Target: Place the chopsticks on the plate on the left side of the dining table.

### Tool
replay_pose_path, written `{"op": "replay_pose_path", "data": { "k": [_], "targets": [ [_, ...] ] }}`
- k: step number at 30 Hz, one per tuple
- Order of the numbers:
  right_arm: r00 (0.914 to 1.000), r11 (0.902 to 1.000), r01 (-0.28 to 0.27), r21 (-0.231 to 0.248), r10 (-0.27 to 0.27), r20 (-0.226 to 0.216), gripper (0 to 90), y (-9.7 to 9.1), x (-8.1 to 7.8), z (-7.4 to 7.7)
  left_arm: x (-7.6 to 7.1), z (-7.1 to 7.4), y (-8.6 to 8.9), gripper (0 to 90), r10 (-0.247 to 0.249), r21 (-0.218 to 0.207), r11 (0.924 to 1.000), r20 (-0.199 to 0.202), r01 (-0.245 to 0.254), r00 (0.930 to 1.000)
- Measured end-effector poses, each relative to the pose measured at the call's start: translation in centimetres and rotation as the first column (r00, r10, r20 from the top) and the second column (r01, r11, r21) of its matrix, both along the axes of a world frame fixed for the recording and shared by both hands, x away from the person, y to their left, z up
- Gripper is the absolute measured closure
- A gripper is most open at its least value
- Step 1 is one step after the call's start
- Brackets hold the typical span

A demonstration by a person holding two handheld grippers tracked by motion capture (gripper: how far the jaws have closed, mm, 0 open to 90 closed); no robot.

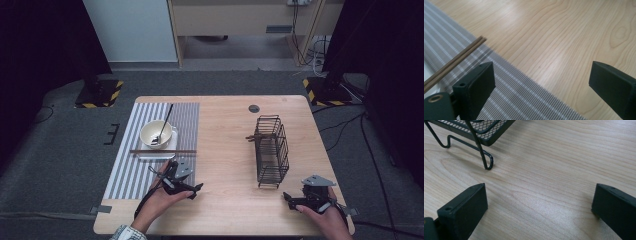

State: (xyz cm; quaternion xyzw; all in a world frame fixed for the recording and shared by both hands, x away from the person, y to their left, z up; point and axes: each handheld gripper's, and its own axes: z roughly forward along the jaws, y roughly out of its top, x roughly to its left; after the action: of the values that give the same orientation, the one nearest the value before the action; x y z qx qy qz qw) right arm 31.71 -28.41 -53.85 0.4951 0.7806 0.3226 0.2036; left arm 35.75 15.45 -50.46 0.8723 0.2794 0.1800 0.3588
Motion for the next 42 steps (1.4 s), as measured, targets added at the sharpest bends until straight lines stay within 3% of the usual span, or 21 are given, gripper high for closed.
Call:
{"op": "replay_pose_path", "data": {
  "k": [18, 37, 42],
  "targets": [
    [1.0000, 1.0000, -0.002, 0.000, 0.002, 0.000, 0.2, 0.0, 0.0, 0.0, 0.9, -1.2, -6.1, 5.9, -0.093, 0.019, 0.9954, -0.032, 0.094, 0.9952],
    [1.0000, 1.0000, -0.005, 0.001, 0.005, -0.002, 0.2, 0.0, 0.0, 0.0, 1.6, -1.5, -8.5, 6.0, -0.131, -0.018, 0.9913, -0.063, 0.131, 0.9893],
    [1.0000, 1.0000, -0.005, 0.001, 0.005, -0.002, 0.2, 0.0, 0.0, 0.0, 2.0, -2.0, -9.4, 5.8, -0.140, -0.006, 0.9901, -0.083, 0.140, 0.9867]
  ]
}}
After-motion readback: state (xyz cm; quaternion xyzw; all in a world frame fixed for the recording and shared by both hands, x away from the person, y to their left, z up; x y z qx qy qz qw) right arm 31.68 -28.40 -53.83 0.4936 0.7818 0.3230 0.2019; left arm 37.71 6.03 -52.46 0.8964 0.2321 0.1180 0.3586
